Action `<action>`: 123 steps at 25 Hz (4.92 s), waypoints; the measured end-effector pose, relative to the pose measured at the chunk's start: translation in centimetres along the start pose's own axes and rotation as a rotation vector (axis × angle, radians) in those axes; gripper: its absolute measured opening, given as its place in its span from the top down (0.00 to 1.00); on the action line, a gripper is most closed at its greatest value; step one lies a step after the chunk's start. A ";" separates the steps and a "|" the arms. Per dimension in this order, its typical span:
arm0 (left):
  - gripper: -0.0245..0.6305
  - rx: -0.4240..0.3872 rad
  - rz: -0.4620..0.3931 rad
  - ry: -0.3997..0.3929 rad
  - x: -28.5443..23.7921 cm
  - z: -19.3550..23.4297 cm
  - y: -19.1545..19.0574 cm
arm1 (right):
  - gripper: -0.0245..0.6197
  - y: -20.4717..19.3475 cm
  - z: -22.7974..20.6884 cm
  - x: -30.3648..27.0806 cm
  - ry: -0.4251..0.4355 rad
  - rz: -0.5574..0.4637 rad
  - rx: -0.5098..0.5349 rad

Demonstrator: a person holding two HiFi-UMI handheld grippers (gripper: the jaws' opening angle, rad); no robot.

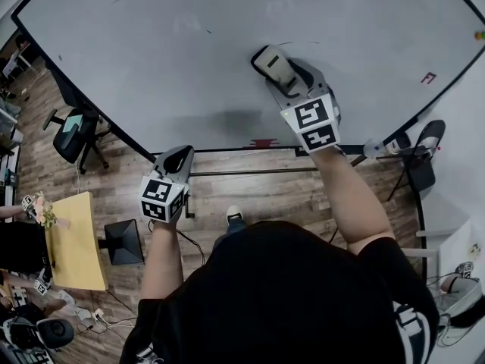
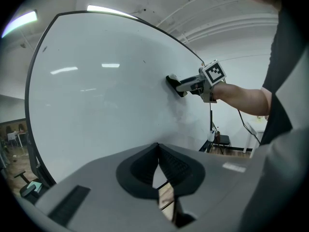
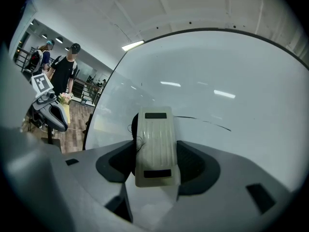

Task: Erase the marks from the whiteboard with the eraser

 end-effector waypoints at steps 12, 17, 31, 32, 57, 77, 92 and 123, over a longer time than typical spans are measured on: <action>0.94 -0.004 -0.006 -0.024 -0.7 -0.2 0.2 | 0.57 -0.7 -2.0 1.3 -0.054 0.027 -0.018; 0.94 -0.006 -0.012 -0.041 -1.2 -0.6 0.5 | 0.57 -1.1 -3.4 2.1 -0.081 0.040 -0.037; 0.94 -0.019 -0.012 -0.071 -2.5 -1.1 1.1 | 0.57 -3.1 -7.5 4.0 -0.158 0.070 -0.095; 0.94 -0.020 -0.011 -0.073 -2.6 -1.1 1.1 | 0.57 -3.2 -7.7 4.1 -0.162 0.073 -0.099; 0.94 -0.034 -0.001 -0.102 -3.2 -1.9 1.2 | 0.57 -5.0 -9.7 5.6 -0.231 0.135 -0.112; 0.94 0.031 0.006 -0.066 0.0 -1.1 -1.0 | 0.57 -1.6 -7.1 3.8 -0.301 0.196 0.084; 0.94 0.059 0.010 -0.019 2.9 -0.7 -2.2 | 0.57 0.4 -3.8 1.8 -0.325 0.161 0.228; 0.94 0.089 0.043 0.033 4.3 -0.9 -3.5 | 0.57 1.6 1.0 -1.0 -0.286 0.035 0.486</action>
Point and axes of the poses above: the fingertips, and each gripper's own axes: x backward along the fingers, z to its left, y out of its top, the point moved 8 cm from there along x, backward along the fingers
